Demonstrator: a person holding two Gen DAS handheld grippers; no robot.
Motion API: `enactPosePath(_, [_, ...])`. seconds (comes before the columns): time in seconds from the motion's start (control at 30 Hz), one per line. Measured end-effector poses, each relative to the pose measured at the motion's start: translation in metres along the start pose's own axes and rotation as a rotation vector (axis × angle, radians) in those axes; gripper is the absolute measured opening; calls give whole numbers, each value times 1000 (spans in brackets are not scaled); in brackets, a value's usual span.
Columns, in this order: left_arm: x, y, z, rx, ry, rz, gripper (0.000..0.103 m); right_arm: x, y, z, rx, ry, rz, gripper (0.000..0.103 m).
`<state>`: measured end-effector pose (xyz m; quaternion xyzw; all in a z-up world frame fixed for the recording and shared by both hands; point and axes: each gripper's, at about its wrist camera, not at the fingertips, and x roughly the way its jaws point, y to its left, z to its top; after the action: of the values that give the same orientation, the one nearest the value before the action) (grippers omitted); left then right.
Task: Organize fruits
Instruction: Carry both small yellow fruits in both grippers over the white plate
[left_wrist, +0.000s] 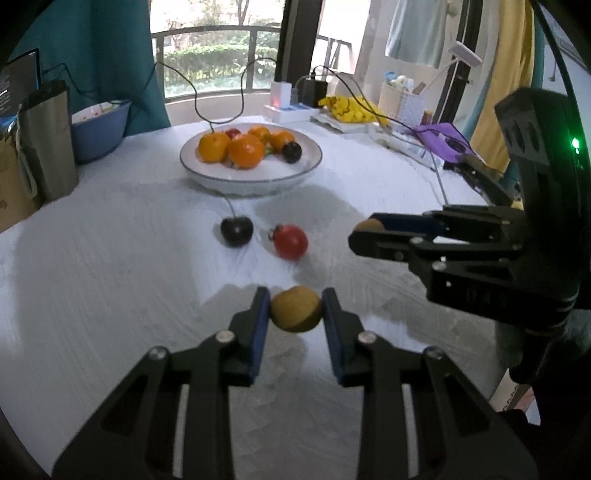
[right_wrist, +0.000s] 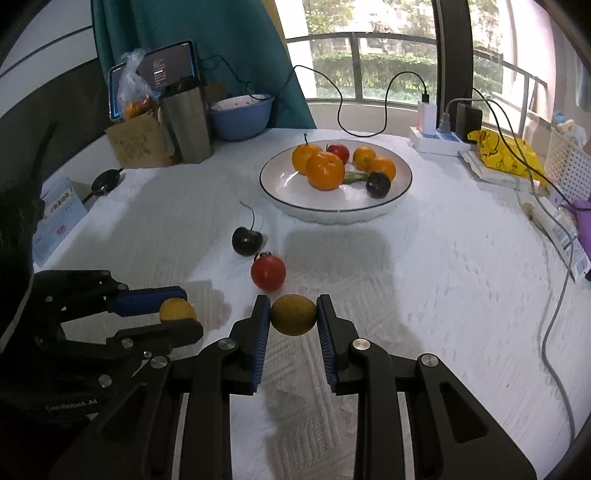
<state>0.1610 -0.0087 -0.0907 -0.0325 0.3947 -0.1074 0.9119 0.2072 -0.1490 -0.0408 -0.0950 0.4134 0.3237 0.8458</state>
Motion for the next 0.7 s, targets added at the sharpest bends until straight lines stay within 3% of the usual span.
enactPosePath(0.7, [7, 33, 48, -23, -63, 13, 30, 15, -9, 46, -21, -15, 7, 28])
